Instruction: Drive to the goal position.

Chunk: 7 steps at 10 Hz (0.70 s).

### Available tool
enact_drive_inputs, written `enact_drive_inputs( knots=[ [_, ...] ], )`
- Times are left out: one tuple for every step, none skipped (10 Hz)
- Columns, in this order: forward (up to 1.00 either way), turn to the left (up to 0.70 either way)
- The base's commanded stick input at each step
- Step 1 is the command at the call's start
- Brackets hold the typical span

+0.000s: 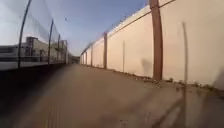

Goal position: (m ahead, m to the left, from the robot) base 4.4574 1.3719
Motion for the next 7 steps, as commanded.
enact_drive_inputs(
  knots=[
    [1.0,0.0],
    [1.0,0.0],
    [1.0,0.27],
    [1.0,0.27],
    [1.0,0.27],
    [1.0,0.27],
    [1.0,0.0]
  ],
)
